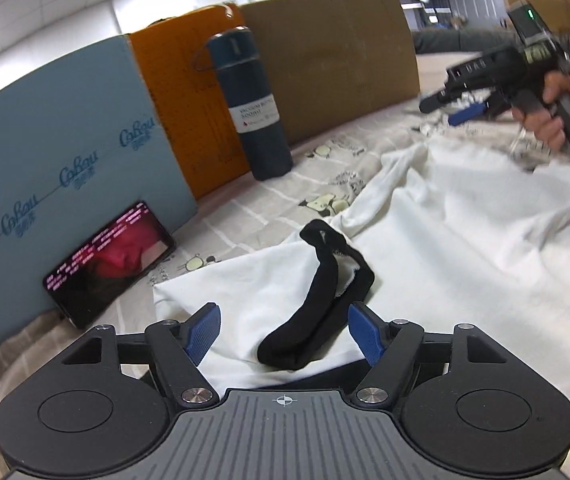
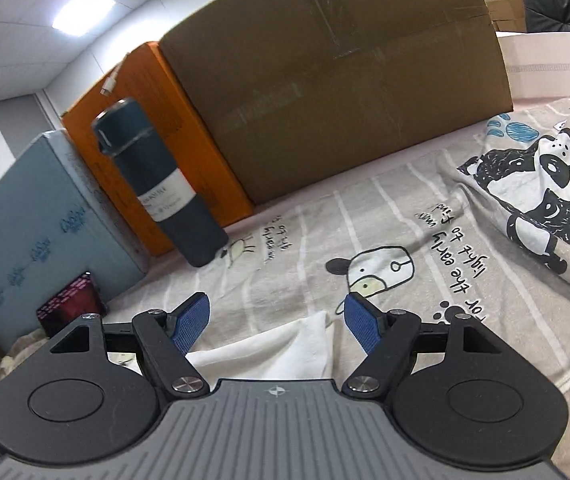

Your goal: Fold clothes

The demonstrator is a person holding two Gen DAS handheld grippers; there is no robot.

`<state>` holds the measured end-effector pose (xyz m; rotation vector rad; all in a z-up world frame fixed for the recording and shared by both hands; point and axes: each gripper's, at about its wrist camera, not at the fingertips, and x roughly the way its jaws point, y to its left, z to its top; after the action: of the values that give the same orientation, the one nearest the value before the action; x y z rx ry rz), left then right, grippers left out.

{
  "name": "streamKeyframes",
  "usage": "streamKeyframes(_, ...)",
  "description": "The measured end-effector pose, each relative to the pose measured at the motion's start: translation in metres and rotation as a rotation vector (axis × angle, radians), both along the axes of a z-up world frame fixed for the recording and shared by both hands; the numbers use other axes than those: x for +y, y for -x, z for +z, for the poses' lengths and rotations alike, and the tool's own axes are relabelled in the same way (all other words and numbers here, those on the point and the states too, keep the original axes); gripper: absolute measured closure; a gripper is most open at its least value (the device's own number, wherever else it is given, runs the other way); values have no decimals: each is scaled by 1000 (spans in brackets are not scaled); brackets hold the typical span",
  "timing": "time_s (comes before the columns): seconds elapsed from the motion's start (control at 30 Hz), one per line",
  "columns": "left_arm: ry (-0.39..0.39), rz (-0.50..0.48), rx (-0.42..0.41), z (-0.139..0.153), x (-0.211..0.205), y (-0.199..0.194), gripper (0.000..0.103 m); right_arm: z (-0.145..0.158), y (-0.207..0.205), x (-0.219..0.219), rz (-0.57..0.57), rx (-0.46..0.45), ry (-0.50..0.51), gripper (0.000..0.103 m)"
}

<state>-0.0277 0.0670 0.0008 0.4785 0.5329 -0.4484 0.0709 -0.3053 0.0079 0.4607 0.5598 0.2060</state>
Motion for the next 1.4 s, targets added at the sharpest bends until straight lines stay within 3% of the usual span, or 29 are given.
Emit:
streamKeyframes(0.17, -35, -3, 22, -8, -8, -10, 31, -8, -3, -5, -6, 7, -21, 30)
streamKeyframes(0.37, -23, 3, 44, -12, -12, -29, 31, -12, -4, -6, 3, 12, -34, 30)
streamKeyframes(0.63, 84, -48, 86, -5, -20, -47, 31, -19, -8, -10, -7, 40, -44, 30)
streamKeyframes(0.83, 146, -29, 130, -8, -18, -58, 31, -24, -7, -20, -5, 48, -109, 30)
streamKeyframes(1.0, 199, -14, 166, -11, -17, -68, 33, -25, -9, -16, 52, 59, -105, 30)
streamKeyframes(1.07, 219, -8, 181, -12, -16, -72, 51, -26, -10, -15, 82, 59, -106, 30)
streamKeyframes(1.1, 230, -4, 188, -13, -16, -74, 72, -27, -11, -14, 92, 60, -109, 30)
streamKeyframes(1.13, 240, -1, 195, -13, -16, -76, 82, -27, -11, -13, 100, 58, -102, 30)
streamKeyframes(1.17, 231, 6, 180, -12, -16, -76, 94, -27, -11, -11, 106, 54, -90, 32)
streamKeyframes(1.2, 213, 15, 155, -11, -16, -75, 95, -27, -11, -9, 112, 50, -77, 34)
streamKeyframes(1.27, 160, 34, 84, -6, -17, -72, 96, -28, -11, -5, 127, 43, -46, 55)
streamKeyframes(1.3, 131, 42, 45, -3, -19, -71, 96, -28, -11, -2, 139, 40, -25, 59)
streamKeyframes(1.37, 56, 50, -47, 3, -24, -71, 96, -28, -10, 4, 168, 34, 8, 83)
streamKeyframes(1.4, 34, 56, -80, 7, -26, -73, 96, -27, -9, 7, 178, 27, 20, 89)
